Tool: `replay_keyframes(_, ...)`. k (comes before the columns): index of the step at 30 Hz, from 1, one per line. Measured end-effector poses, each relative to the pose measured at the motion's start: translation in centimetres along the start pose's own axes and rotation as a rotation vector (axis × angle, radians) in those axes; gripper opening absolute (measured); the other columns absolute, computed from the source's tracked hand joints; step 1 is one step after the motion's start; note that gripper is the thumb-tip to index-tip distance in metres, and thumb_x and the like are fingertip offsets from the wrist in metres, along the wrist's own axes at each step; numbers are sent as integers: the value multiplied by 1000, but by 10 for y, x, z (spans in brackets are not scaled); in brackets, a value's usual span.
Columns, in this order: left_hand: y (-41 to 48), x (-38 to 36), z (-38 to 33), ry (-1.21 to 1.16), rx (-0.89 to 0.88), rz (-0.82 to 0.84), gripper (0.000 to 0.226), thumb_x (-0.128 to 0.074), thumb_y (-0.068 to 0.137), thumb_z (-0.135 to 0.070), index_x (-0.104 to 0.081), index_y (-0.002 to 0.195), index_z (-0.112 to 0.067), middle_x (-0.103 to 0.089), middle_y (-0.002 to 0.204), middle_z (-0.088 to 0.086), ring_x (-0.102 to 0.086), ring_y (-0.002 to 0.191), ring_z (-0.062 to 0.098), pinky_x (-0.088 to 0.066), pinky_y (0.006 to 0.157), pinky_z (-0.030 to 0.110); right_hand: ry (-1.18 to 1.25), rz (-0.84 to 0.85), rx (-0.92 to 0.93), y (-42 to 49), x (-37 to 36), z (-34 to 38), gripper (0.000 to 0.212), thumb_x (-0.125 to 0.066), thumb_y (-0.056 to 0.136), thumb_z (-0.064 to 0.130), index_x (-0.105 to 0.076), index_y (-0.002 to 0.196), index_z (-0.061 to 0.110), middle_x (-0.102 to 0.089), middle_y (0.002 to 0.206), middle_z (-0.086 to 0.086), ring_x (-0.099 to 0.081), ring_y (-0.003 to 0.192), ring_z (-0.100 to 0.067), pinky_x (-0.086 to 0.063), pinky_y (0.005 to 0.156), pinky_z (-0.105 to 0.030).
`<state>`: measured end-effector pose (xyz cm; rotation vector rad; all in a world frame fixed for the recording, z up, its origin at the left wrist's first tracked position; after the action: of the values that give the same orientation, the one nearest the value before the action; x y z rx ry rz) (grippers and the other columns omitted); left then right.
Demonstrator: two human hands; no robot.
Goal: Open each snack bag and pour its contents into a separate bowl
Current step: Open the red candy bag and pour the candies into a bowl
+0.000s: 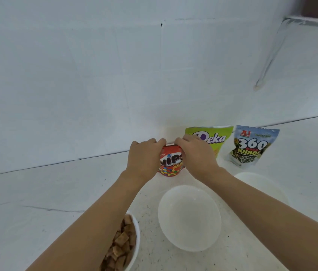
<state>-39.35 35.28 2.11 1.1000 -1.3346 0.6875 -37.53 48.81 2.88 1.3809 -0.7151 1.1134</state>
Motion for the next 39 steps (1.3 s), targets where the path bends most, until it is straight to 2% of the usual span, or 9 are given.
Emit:
replay_keyframes(5,-14,45,3,-25,-5,-162,14,-58,97,-23,-60,111,-25,-67,89,-3,-63,76,23,-43,77,36,44,-75,62,2,35,20,39,-80,70,13,-64,106,16,-62,90,-2,-58,84,-25,-49,61,-35)
replay_keyframes(9,-35,97,2,1,14,-300,11,-57,99,-22,-65,107,-21,-67,82,0,-62,71,26,-42,75,37,46,-183,143,1,80,47,38,-76,73,9,-66,109,12,-64,92,-7,-57,84,-28,-45,66,-38)
replay_keyframes(15,-94,165,2,106,82,-438,11,-56,98,-17,-66,101,-21,-63,76,-1,-59,65,28,-45,71,40,146,-267,264,-18,139,92,32,-63,83,4,-64,113,15,-63,92,-5,-56,84,-28,-40,65,-34)
replay_keyframes(20,-163,202,2,156,163,-480,18,-49,102,-21,-66,103,-21,-65,77,-2,-59,63,26,-48,70,40,293,-272,423,-55,174,135,31,-57,85,3,-53,113,15,-63,88,-5,-54,80,-28,-32,63,-32)
replay_keyframes(23,-208,217,2,177,202,-502,22,-46,102,-23,-68,103,-19,-67,77,-2,-60,63,25,-47,68,38,354,-241,517,-79,183,163,21,-57,86,5,-54,105,13,-61,82,-5,-54,74,-27,-36,61,-34)
replay_keyframes(26,-251,228,5,194,255,-527,17,-52,102,-19,-69,102,-18,-69,79,-2,-61,63,24,-44,67,36,414,-214,584,-100,186,189,21,-57,87,5,-56,105,16,-61,81,-3,-54,72,-25,-43,66,-37)
replay_keyframes(31,-316,235,22,225,350,-522,25,-45,97,-26,-69,98,-21,-66,73,-6,-60,60,23,-44,62,35,439,-156,685,-129,183,237,23,-55,88,8,-53,106,22,-60,82,3,-56,76,-23,-41,76,-41)
replay_keyframes(35,-357,239,41,253,424,-519,25,-45,96,-26,-70,96,-22,-67,72,-6,-60,60,22,-42,64,33,473,-113,747,-142,176,278,22,-53,90,9,-52,107,23,-62,83,4,-57,77,-22,-42,78,-42)
replay_keyframes(39,-388,239,68,278,478,-482,27,-44,96,-28,-70,95,-21,-67,72,-6,-50,56,17,-39,65,32,525,-39,775,-148,163,318,20,-52,92,10,-52,108,23,-64,87,3,-57,80,-21,-41,82,-42)
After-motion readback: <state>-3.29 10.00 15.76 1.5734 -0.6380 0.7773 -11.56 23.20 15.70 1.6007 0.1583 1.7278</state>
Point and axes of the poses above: each hand's wrist, its own y-axis towards the middle knuckle, its own x-axis out of the back of the hand, z = x × y, the point moved 6 cm from there along y, towards the middle knuckle
